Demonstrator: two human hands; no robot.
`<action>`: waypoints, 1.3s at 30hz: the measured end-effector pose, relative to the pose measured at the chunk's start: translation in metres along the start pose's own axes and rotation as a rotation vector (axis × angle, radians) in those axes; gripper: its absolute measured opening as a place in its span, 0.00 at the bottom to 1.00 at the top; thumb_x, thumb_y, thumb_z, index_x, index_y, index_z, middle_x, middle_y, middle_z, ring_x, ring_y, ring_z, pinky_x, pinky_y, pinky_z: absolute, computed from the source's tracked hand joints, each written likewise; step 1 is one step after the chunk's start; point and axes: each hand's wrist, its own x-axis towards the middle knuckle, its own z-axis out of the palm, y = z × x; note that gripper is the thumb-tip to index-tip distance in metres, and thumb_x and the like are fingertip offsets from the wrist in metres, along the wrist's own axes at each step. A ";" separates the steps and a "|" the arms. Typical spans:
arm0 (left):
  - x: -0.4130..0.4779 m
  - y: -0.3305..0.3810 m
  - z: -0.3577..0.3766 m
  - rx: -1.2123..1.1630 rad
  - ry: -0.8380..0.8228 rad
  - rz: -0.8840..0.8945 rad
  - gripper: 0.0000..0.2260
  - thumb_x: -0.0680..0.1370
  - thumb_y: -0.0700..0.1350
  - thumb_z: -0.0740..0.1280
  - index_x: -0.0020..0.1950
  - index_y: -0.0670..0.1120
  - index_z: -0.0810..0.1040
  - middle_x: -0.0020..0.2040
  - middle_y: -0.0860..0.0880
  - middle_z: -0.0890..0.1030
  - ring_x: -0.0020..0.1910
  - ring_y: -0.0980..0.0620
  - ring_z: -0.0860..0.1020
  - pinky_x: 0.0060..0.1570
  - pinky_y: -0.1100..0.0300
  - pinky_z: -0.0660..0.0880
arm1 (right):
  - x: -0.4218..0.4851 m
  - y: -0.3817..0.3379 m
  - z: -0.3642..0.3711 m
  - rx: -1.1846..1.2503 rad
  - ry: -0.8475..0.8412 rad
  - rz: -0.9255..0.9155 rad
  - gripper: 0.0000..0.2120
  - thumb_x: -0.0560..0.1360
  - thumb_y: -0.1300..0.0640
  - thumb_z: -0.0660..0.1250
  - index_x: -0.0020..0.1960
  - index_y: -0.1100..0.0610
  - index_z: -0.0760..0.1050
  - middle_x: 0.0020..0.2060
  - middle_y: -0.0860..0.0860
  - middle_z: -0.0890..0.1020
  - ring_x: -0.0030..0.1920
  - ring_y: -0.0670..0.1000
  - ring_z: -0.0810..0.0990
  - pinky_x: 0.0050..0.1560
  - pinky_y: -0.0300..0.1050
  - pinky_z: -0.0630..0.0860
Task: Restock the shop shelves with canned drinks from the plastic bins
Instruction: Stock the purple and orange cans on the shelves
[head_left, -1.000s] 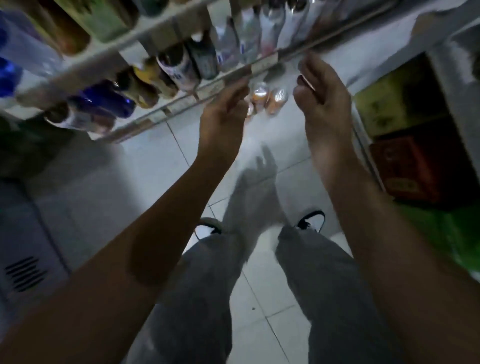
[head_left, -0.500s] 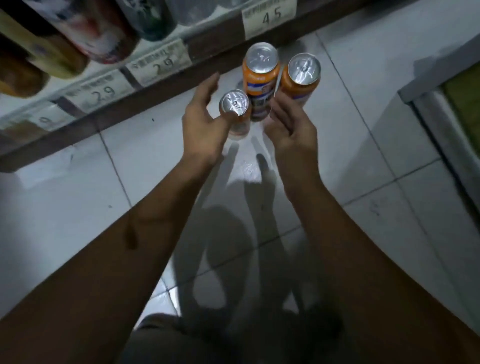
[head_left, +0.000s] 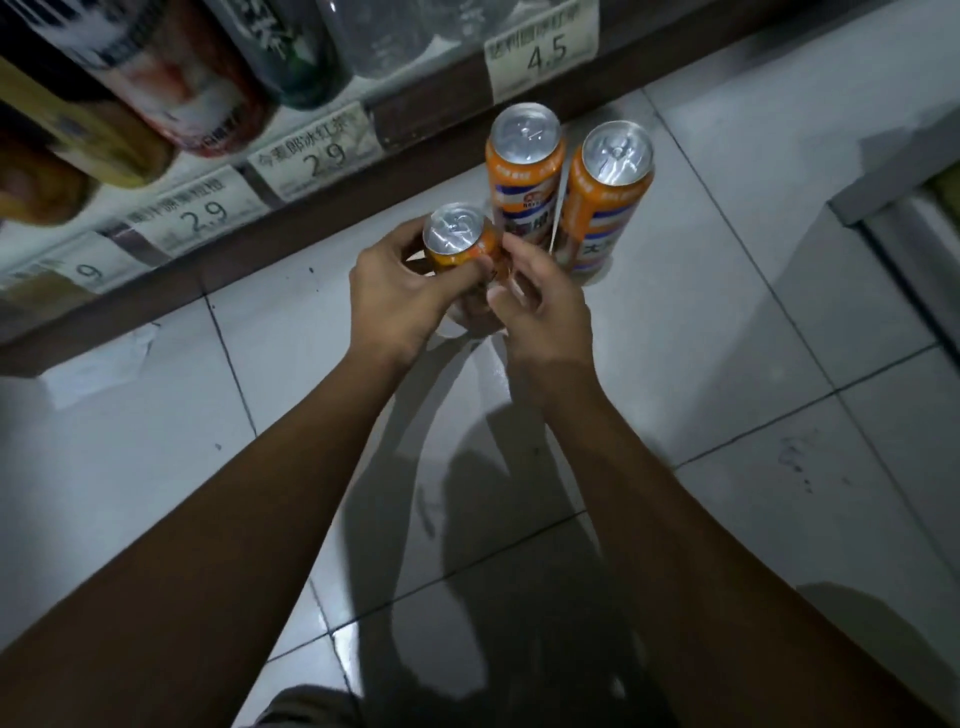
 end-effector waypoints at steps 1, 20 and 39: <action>-0.006 0.013 -0.007 -0.025 0.007 -0.024 0.20 0.68 0.47 0.80 0.59 0.46 0.84 0.50 0.53 0.87 0.51 0.57 0.85 0.57 0.54 0.81 | -0.007 -0.012 -0.002 -0.013 0.001 0.003 0.24 0.77 0.61 0.66 0.73 0.57 0.72 0.68 0.50 0.78 0.68 0.47 0.76 0.71 0.52 0.73; -0.161 0.672 -0.328 -0.352 -0.184 -0.033 0.12 0.80 0.43 0.69 0.60 0.39 0.82 0.42 0.52 0.86 0.40 0.58 0.83 0.38 0.65 0.79 | -0.218 -0.700 -0.018 0.179 -0.077 -0.108 0.20 0.81 0.64 0.65 0.72 0.64 0.72 0.63 0.56 0.81 0.62 0.54 0.82 0.54 0.40 0.80; -0.195 0.883 -0.544 -0.393 0.059 0.339 0.17 0.78 0.46 0.73 0.65 0.41 0.82 0.55 0.46 0.86 0.54 0.49 0.85 0.57 0.49 0.81 | -0.272 -0.996 0.097 0.147 -0.225 -0.355 0.21 0.78 0.54 0.71 0.69 0.55 0.76 0.55 0.46 0.85 0.54 0.44 0.84 0.53 0.40 0.81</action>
